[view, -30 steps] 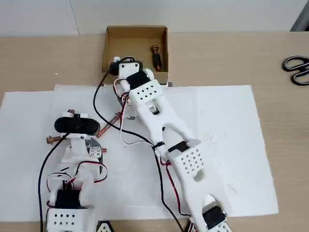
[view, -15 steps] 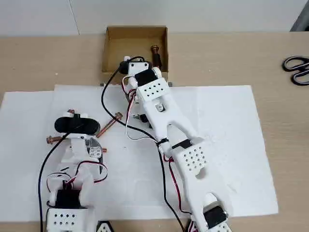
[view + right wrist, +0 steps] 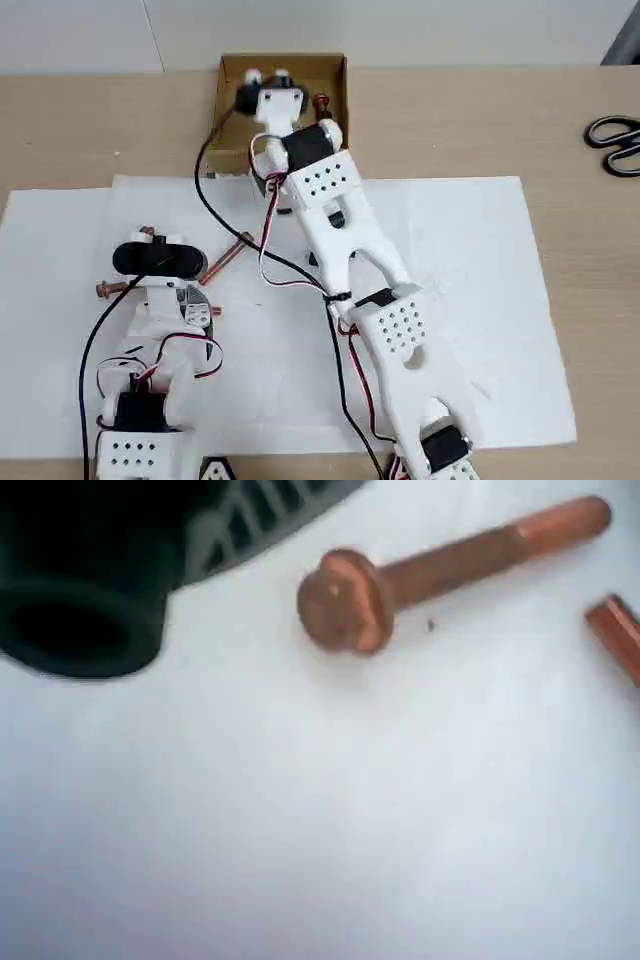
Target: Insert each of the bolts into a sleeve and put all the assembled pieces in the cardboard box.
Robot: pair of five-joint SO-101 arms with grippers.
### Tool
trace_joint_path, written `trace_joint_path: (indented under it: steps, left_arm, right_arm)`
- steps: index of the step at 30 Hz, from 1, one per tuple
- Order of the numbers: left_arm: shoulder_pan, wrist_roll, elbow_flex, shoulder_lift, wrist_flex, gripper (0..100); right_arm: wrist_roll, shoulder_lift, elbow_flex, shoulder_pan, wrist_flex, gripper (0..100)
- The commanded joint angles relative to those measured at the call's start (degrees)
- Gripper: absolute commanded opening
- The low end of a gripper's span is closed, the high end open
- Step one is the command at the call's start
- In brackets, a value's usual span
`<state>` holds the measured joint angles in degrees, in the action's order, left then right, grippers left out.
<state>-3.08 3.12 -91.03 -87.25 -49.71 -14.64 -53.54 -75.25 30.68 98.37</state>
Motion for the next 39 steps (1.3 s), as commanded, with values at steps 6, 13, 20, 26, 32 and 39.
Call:
trace_joint_path:
  steps: [6, 13, 20, 26, 32, 39]
  left_arm:
    - [-0.3, -0.1, 0.4, -0.5, 1.0, 0]
    - [-0.5, -0.2, 13.6, 0.0, -7.2, 0]
    - [-0.4, 0.0, 28.3, 2.5, -14.4, 0]
    - [-0.6, 5.9, 45.4, 20.4, -18.3, 0]
    - [-0.6, 17.9, 64.4, 44.0, -17.8, 0]
    - [-2.7, 30.5, 73.8, 64.4, -17.8, 0]
  right_arm:
    - [1.1, 11.7, -4.3, -8.6, 1.5, 0.3]
    - [3.3, 23.7, 11.7, -13.8, 1.6, 0.2]
    - [3.2, 41.5, 38.6, -16.6, 1.4, 0.2]
    - [3.1, 52.9, 54.0, -21.1, 1.2, 0.2]
    - [3.1, 60.4, 64.4, -26.2, 1.1, 0.2]
    - [3.0, 68.9, 77.9, -33.8, 0.8, 0.2]
